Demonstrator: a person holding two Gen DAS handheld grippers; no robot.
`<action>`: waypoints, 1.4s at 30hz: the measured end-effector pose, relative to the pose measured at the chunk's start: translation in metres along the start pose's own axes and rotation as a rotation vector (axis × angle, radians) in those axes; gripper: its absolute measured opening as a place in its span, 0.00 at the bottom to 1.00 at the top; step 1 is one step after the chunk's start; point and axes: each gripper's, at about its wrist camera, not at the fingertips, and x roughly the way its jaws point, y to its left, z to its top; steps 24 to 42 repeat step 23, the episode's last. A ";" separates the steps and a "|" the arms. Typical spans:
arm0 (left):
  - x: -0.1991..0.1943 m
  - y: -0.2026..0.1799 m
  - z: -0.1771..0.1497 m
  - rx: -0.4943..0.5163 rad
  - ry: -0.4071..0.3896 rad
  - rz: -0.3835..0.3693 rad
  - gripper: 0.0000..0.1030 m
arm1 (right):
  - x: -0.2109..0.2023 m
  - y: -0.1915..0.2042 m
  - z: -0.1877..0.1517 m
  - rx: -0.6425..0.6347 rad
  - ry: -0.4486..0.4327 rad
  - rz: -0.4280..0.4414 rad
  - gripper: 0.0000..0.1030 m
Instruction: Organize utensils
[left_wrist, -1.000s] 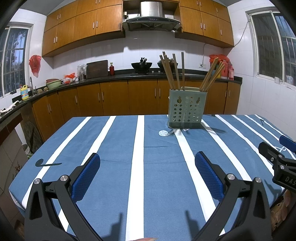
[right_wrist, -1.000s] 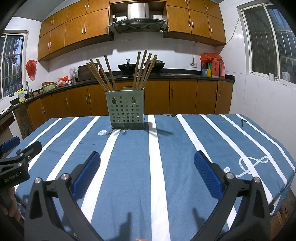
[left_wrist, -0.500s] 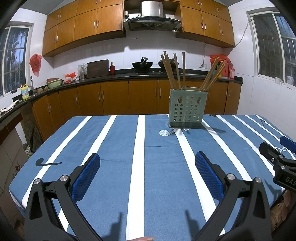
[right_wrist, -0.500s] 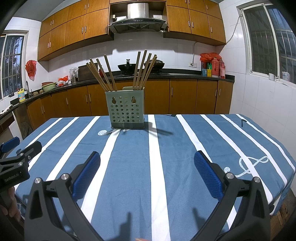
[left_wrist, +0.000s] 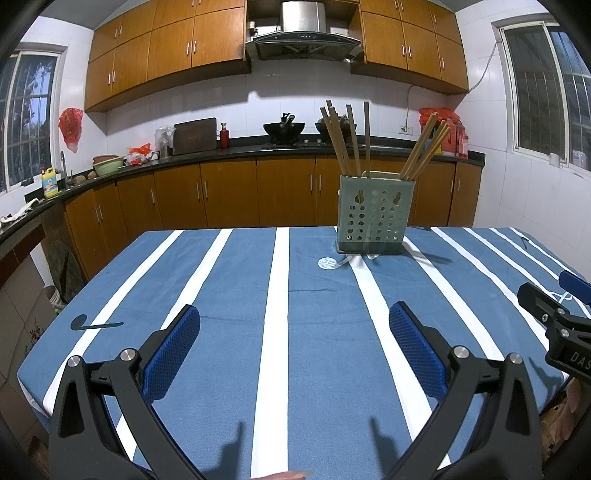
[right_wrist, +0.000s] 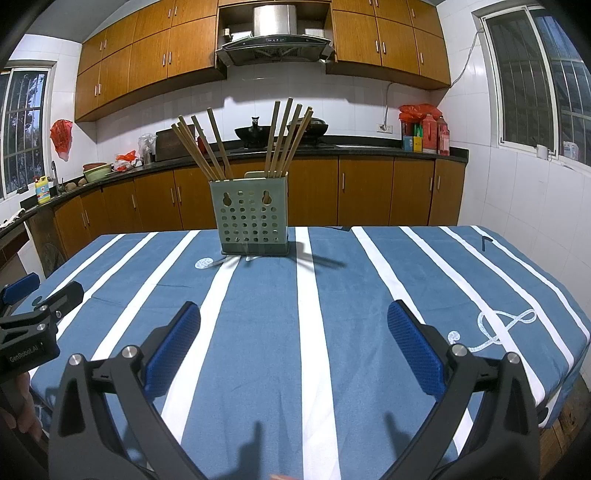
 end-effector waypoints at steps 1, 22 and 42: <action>0.000 0.000 0.000 0.000 0.001 0.000 0.98 | 0.000 0.000 0.000 0.000 0.000 0.000 0.96; 0.000 0.000 -0.003 -0.005 0.010 0.001 0.98 | 0.000 0.002 -0.002 0.006 0.001 -0.001 0.96; 0.000 0.001 -0.003 -0.006 0.011 0.001 0.98 | 0.000 0.003 -0.003 0.006 0.001 -0.001 0.96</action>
